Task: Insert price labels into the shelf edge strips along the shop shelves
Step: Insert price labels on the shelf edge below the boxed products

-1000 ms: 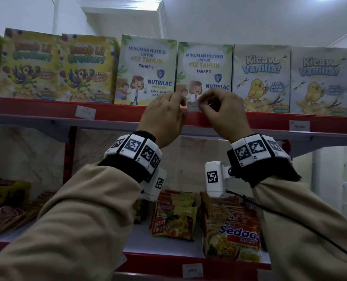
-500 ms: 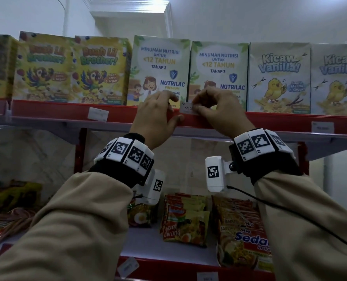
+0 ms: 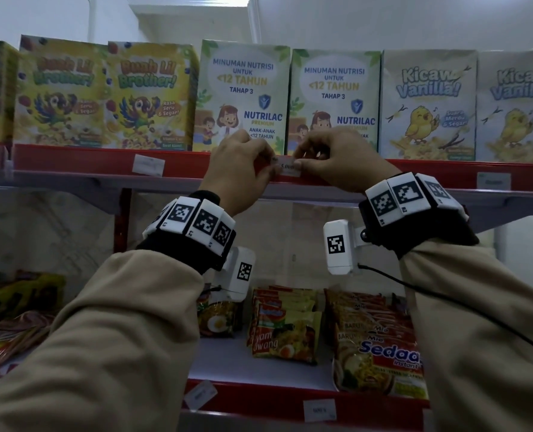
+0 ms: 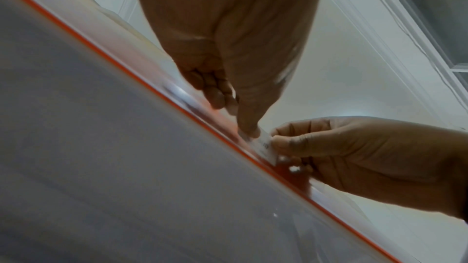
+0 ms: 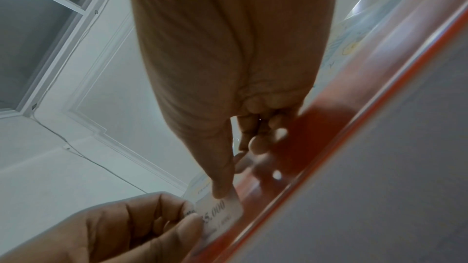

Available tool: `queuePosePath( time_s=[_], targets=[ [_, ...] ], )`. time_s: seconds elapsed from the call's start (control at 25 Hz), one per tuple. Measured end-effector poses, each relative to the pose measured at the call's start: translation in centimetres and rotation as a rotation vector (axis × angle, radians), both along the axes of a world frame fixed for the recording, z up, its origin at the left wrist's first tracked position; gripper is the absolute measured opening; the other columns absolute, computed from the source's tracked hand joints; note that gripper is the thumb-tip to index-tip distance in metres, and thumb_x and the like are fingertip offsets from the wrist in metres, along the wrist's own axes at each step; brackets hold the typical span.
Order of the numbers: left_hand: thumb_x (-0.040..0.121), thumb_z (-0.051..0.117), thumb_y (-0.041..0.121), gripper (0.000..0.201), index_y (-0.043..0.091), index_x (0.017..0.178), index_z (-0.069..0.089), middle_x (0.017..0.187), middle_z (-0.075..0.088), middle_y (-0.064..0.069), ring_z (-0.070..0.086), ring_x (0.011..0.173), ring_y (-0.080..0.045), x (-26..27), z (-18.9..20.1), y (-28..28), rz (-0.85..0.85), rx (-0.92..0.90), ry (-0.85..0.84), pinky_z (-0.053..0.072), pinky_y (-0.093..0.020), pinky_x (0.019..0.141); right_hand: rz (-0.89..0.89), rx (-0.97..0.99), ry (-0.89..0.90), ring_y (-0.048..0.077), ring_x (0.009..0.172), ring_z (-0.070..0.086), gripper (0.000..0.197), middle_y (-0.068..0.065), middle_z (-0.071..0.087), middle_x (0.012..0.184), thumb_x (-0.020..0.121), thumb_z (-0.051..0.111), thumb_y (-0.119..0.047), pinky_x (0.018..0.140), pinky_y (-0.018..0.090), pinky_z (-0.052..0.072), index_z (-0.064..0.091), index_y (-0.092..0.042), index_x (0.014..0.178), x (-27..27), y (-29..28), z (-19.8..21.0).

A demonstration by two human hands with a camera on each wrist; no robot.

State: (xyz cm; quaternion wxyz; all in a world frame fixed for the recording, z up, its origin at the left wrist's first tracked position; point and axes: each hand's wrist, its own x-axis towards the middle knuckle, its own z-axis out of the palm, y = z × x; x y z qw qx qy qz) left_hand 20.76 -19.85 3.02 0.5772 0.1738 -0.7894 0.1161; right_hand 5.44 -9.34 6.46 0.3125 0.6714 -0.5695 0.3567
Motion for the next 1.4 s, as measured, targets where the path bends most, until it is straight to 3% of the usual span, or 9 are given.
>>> queuePosePath(
  time_s=[0.16,0.32,0.44,0.64,0.96,1.2,1.4],
  targets=[
    [0.085,0.066,0.036,0.026,0.016,0.101,0.066,0.099,0.051,-0.006,0.049,0.099,-0.025,0.3,0.2,0.3,0.016,0.015,-0.023,0.042,-0.037,0.087,-0.013,0.026,0.015,0.000,0.066,0.046,0.007,-0.015,0.051,0.073,0.087,0.066,-0.025,0.060,0.014,0.033,0.068,-0.022,0.094,0.0,0.1,-0.2],
    [0.087,0.065,0.034,0.026,0.012,0.102,0.067,0.097,0.050,-0.006,0.049,0.098,-0.026,0.4,0.5,0.4,0.033,0.029,-0.053,0.042,-0.036,0.087,-0.008,0.046,0.008,0.009,0.077,0.054,0.008,-0.006,0.061,0.082,0.088,0.066,-0.023,0.073,0.019,0.038,0.069,-0.020,0.094,0.1,0.2,0.0],
    [0.092,0.059,0.030,0.024,0.010,0.103,0.066,0.092,0.046,-0.004,0.049,0.094,-0.024,0.6,0.9,0.4,0.030,0.035,-0.077,0.038,-0.030,0.080,-0.032,0.069,0.024,0.006,0.070,0.051,0.008,-0.009,0.056,0.077,0.088,0.065,-0.024,0.068,0.020,0.039,0.069,-0.020,0.094,0.1,0.0,0.1],
    [0.093,0.058,0.029,0.022,0.011,0.103,0.065,0.092,0.045,-0.003,0.043,0.088,-0.018,0.7,1.3,0.4,0.050,0.067,-0.131,0.032,-0.026,0.076,-0.023,0.074,0.016,0.009,0.079,0.052,0.009,-0.005,0.060,0.087,0.089,0.064,-0.024,0.072,0.020,0.034,0.069,-0.021,0.096,-0.1,-0.1,0.0],
    [0.094,0.056,0.029,0.024,0.009,0.101,0.068,0.089,0.046,-0.005,0.045,0.085,-0.020,0.8,1.5,0.9,0.076,0.091,-0.139,0.035,-0.028,0.075,-0.005,0.062,0.024,0.011,0.080,0.050,0.011,-0.007,0.057,0.085,0.089,0.063,-0.024,0.073,0.023,0.034,0.070,-0.020,0.096,-0.3,-0.4,0.1],
    [0.091,0.060,0.024,0.016,0.009,0.099,0.062,0.083,0.057,-0.004,0.051,0.079,-0.019,0.8,1.1,1.3,0.011,0.081,-0.101,0.045,-0.033,0.077,0.008,0.042,0.023,0.012,0.083,0.051,0.012,-0.005,0.058,0.088,0.089,0.063,-0.025,0.077,0.027,0.040,0.070,-0.021,0.098,-0.3,-0.5,-0.2],
    [0.090,0.061,0.025,0.015,0.010,0.095,0.060,0.090,0.053,-0.005,0.046,0.081,-0.017,0.7,1.1,0.8,0.039,0.081,-0.088,0.039,-0.030,0.075,-0.007,0.013,-0.015,0.015,0.084,0.053,0.009,-0.005,0.058,0.085,0.087,0.065,-0.023,0.085,0.038,0.048,0.064,-0.023,0.096,0.1,-0.3,-0.6]
  ],
)
